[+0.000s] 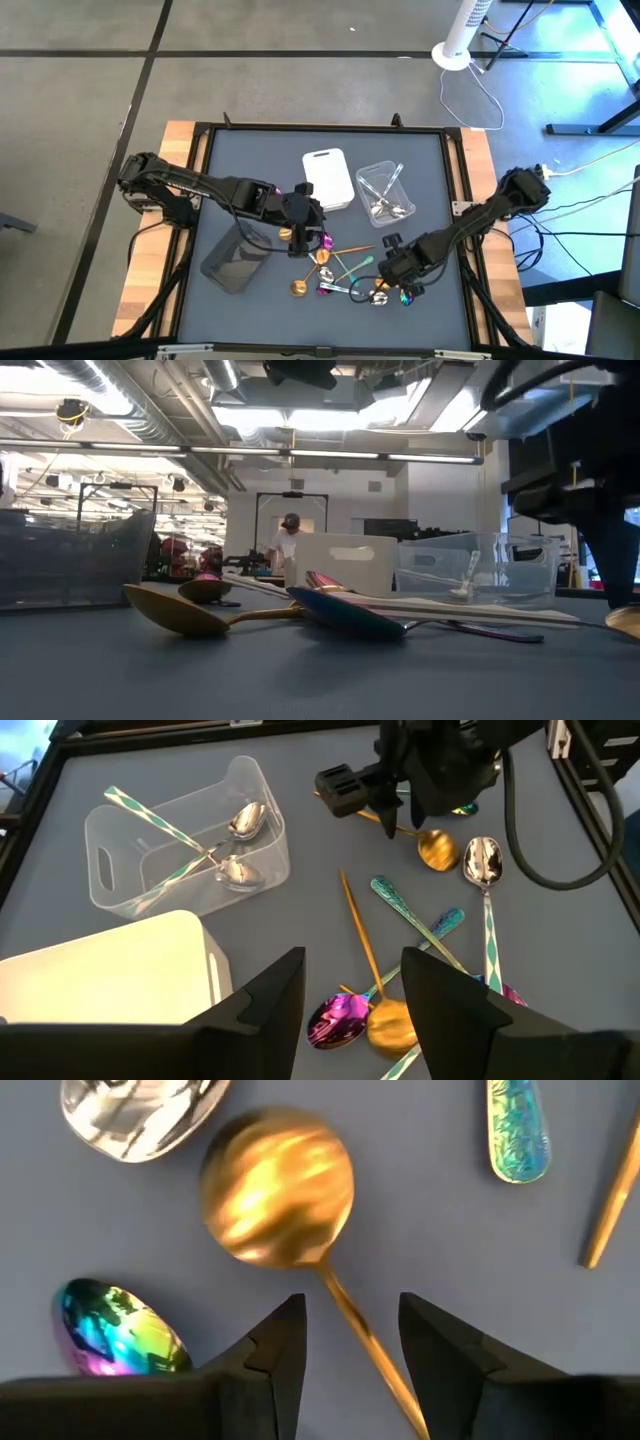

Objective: Sort silverware by color (type)
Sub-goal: Put the gold spoon into the white bin

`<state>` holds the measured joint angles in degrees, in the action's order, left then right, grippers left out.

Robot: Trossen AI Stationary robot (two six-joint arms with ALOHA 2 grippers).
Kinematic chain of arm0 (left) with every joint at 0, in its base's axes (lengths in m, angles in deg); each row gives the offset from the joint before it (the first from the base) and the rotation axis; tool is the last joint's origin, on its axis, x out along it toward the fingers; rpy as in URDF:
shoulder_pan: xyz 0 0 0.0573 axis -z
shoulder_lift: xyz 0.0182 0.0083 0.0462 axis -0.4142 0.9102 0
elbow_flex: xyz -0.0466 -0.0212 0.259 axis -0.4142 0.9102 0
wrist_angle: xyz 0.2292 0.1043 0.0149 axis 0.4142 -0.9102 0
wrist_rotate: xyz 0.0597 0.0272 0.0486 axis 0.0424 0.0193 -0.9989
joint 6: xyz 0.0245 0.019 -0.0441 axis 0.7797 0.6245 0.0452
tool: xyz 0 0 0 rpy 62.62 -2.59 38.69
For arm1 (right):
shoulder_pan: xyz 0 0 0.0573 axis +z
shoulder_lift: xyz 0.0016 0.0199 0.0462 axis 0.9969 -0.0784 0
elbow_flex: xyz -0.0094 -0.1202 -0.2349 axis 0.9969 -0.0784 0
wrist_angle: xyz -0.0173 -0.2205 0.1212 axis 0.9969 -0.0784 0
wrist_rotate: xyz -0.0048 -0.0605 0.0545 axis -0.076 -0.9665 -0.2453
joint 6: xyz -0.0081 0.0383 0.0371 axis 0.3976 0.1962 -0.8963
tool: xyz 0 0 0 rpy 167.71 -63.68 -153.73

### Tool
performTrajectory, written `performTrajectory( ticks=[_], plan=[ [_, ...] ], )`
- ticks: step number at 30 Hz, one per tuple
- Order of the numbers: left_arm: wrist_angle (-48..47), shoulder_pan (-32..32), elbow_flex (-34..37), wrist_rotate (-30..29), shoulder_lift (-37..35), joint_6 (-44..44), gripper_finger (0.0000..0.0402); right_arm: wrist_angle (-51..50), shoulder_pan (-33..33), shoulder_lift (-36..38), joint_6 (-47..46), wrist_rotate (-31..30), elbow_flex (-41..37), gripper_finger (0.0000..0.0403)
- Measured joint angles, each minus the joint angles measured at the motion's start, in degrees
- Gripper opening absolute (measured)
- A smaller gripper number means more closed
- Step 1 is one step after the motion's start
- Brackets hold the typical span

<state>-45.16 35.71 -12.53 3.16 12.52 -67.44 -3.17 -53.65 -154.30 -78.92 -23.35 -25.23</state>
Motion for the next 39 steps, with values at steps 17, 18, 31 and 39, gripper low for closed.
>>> performTrajectory(
  ticks=[17, 18, 31, 39],
  plan=[
    [0.00, 0.04, 0.00, -0.33, 0.00, -0.22, 0.0162, 2.09, 0.07, -0.46, 0.24, -0.96, -2.59, 0.0104],
    [0.00, 0.08, 0.00, -0.33, 0.00, -0.21, 0.0162, 2.14, 0.07, -0.47, 0.24, -0.99, -2.59, 0.0092],
    [-5.35, 0.20, 0.00, -0.24, -0.13, 1.31, 0.0162, 1.41, 0.00, -0.62, 0.25, -0.79, -1.62, 0.0008],
    [-6.28, 0.20, 2.68, -0.61, -0.36, 1.27, 0.0162, -7.29, -0.04, -0.67, 1.71, -1.05, 5.92, 0.0004]
  ],
)
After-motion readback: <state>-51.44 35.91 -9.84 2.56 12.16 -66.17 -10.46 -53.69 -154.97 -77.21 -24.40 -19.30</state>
